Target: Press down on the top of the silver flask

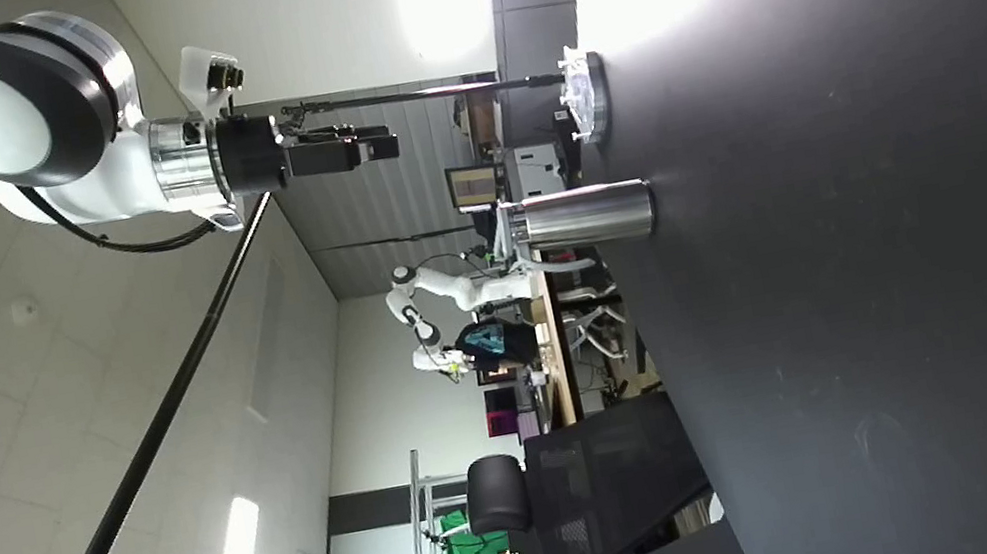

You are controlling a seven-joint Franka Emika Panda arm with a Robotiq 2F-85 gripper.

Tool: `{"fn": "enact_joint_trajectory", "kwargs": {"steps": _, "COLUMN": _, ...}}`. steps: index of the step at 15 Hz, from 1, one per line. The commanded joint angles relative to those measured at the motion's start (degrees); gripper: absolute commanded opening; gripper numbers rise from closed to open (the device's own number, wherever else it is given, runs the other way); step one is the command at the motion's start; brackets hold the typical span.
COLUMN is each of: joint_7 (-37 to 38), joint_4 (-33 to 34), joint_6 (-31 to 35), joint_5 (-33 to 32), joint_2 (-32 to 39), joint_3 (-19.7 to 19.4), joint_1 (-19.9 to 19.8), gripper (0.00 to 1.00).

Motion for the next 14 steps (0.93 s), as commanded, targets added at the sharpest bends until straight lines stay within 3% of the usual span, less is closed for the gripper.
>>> {"fn": "enact_joint_trajectory", "kwargs": {"steps": 1, "joint_7": 0.1, "joint_4": 0.1, "joint_6": -0.2, "joint_5": -0.1, "joint_2": 0.0, "joint_3": -0.2, "joint_1": 0.2, "gripper": 1.0}}
{"fn": "enact_joint_trajectory", "kwargs": {"steps": 11, "joint_7": 0.1, "joint_4": 0.1, "joint_6": -0.2, "joint_5": -0.1, "joint_2": 0.0, "joint_3": -0.2, "joint_1": 0.2, "gripper": 1.0}}
{"fn": "enact_joint_trajectory", "kwargs": {"steps": 14, "joint_7": 0.2, "joint_4": 5.9, "joint_6": 2.9, "joint_5": 0.5, "joint_2": 6.2, "joint_3": -0.6, "joint_1": 0.3, "gripper": 1.0}}
